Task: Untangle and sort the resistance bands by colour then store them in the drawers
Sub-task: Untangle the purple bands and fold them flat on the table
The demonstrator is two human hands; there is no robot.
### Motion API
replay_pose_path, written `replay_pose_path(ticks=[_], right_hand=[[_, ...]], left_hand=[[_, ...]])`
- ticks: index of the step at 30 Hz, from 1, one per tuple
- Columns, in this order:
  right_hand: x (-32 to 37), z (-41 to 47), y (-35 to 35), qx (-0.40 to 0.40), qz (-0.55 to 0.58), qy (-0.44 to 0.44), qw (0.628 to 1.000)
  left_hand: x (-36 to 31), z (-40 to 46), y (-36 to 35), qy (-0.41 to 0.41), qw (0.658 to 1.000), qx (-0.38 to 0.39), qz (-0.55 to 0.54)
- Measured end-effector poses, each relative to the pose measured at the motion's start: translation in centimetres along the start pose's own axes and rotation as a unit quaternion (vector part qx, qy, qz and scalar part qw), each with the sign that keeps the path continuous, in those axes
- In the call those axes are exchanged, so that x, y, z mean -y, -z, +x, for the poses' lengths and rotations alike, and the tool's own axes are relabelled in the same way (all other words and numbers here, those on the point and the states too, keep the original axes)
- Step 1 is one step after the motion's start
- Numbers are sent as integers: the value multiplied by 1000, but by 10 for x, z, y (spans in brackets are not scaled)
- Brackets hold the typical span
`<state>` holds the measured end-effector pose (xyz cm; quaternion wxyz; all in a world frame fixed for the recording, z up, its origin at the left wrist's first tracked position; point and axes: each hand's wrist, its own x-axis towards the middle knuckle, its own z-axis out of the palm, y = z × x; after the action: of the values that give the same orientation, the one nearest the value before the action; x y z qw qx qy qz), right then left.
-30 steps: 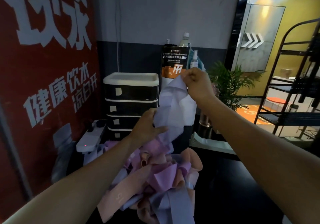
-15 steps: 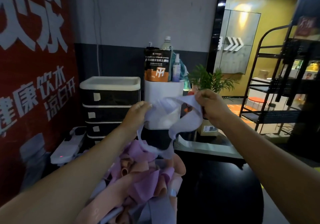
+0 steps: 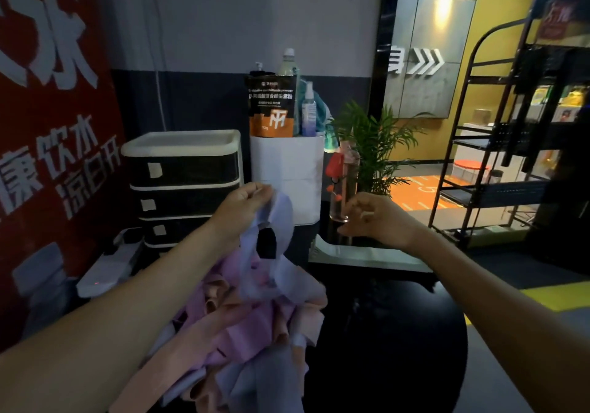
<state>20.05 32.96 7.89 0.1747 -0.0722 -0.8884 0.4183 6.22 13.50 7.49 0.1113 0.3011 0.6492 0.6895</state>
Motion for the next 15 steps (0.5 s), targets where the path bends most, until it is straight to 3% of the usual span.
replay_pose_path(ticks=[3, 8, 12, 15], right_hand=[[4, 4, -17, 15, -15, 22, 1000], [12, 16, -32, 0, -61, 31, 998], [23, 14, -22, -29, 90, 54, 994], [40, 9, -14, 2, 180, 60, 982]], left_hand=[[-6, 0, -22, -15, 999, 25, 47], [-17, 5, -40, -9, 999, 38, 18], [-24, 7, -36, -4, 998, 58, -34], [-27, 10, -33, -8, 998, 58, -33]])
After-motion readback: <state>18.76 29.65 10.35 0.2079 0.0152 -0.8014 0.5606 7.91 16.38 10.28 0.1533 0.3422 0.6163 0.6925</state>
